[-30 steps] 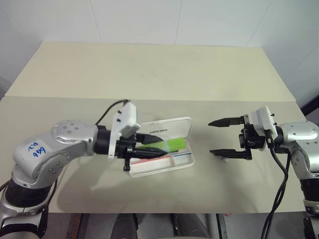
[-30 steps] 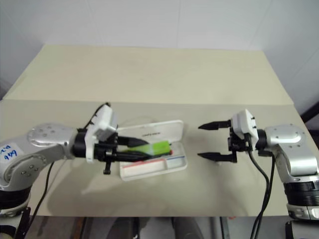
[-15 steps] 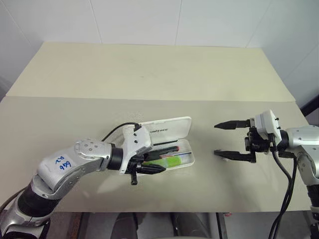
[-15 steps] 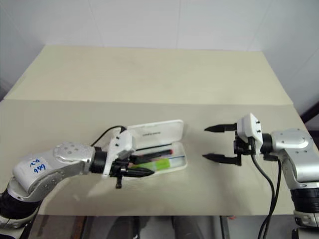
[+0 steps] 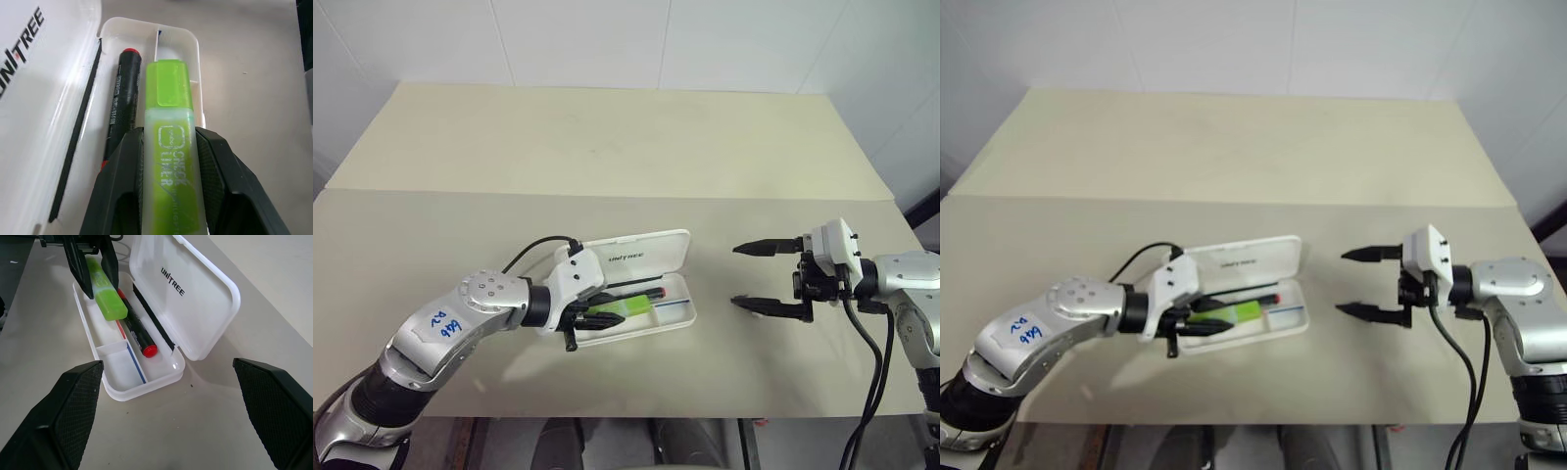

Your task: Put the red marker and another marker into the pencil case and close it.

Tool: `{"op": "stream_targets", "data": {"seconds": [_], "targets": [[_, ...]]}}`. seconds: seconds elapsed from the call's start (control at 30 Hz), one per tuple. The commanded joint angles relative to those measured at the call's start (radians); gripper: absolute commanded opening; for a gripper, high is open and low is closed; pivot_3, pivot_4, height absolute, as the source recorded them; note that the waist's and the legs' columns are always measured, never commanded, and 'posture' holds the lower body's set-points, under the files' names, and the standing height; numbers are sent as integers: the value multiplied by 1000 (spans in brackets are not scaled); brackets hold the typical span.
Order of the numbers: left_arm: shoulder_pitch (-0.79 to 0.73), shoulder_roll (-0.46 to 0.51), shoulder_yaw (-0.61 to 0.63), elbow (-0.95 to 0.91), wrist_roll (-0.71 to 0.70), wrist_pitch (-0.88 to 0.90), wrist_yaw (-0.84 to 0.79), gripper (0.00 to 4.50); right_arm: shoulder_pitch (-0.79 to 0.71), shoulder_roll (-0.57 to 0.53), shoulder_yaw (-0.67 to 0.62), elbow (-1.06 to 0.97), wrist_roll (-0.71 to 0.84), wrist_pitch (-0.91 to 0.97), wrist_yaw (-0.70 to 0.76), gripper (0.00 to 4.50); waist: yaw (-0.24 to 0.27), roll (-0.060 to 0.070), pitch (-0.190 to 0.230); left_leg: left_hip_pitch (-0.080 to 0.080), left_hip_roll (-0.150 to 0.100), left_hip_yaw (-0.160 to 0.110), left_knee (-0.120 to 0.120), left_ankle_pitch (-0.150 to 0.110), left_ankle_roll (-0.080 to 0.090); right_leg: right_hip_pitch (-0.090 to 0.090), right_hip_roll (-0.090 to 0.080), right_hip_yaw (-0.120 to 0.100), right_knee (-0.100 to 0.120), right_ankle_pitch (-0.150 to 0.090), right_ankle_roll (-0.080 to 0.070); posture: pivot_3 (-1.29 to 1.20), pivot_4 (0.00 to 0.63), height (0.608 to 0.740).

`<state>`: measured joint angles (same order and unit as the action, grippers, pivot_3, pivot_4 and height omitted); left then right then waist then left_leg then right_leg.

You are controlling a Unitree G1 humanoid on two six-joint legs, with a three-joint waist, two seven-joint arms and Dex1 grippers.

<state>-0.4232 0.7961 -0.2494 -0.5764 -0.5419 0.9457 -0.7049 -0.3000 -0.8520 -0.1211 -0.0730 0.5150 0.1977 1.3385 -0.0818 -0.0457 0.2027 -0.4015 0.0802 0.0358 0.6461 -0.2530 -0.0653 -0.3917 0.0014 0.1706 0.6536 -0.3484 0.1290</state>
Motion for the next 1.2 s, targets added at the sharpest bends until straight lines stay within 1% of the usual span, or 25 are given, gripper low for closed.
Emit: {"op": "stream_targets", "data": {"seconds": [0.03, 0.17, 0.43, 0.63, 0.7, 0.87, 0.97, 1.0, 1.1, 1.2], "targets": [[-11, -15, -1, -24, 10, -16, -11, 1084, 2, -6, -23, -34, 9, 1, -13, 4500, 0, 0, 0, 0, 0, 0, 0, 0, 0, 0, 0, 0, 0, 0, 0, 0, 150, 740], [-11, -26, -8, -30, 10, -6, -14, 1084, 6, -7, -24, -40, 10, 4, -21, 4500, 0, 0, 0, 0, 0, 0, 0, 0, 0, 0, 0, 0, 0, 0, 0, 0, 150, 740], [-18, -18, -21, -8, 47, -4, -29, 1084, 9, -12, -27, -43, 8, 3, -32, 4500, 0, 0, 0, 0, 0, 0, 0, 0, 0, 0, 0, 0, 0, 0, 0, 0, 150, 740], [-19, -24, -19, -15, 27, 22, -52, 1084, 24, -14, -34, -51, 8, 1, -42, 4500, 0, 0, 0, 0, 0, 0, 0, 0, 0, 0, 0, 0, 0, 0, 0, 0, 150, 740], [-23, -25, -22, -13, 33, 29, -52, 1827, 25, -15, -33, -52, 7, 1, -45, 4500, 0, 0, 0, 0, 0, 0, 0, 0, 0, 0, 0, 0, 0, 0, 0, 0, 150, 740], [-33, -28, -22, -8, 46, 50, -40, 3358, 24, -16, -33, -47, 5, -1, -49, 4500, 0, 0, 0, 0, 0, 0, 1, 0, 0, 0, 0, 0, 0, 0, 0, 0, 150, 740], [-38, -28, -21, -5, 44, 51, -45, 4374, 25, -18, -35, -43, 3, -2, -49, 4500, 0, 0, 0, 0, 0, 0, 0, 0, 0, 0, 0, 0, 0, 0, 0, 0, 150, 740], [-39, -30, -19, -5, 42, 50, -47, 4465, 25, -20, -36, -41, 2, -3, -48, 4500, 0, 0, 0, 0, 0, 0, 0, 0, 0, 0, 0, 0, 0, 0, 0, 0, 150, 740], [-40, -35, -11, -3, 39, 35, -53, 4465, 25, -28, -39, -29, -5, -4, -46, 4500, 0, 0, 0, 0, 0, 0, 0, 0, 0, 0, 0, 0, 0, 0, 0, 0, 150, 740], [-26, -72, 36, 1, 22, -68, -83, 4465, 28, -53, -37, -4, -27, 5, -41, 4500, 1, 0, 0, 0, 0, 0, 1, 0, 0, 0, 0, 0, 0, 0, 0, 0, 150, 740]]}}
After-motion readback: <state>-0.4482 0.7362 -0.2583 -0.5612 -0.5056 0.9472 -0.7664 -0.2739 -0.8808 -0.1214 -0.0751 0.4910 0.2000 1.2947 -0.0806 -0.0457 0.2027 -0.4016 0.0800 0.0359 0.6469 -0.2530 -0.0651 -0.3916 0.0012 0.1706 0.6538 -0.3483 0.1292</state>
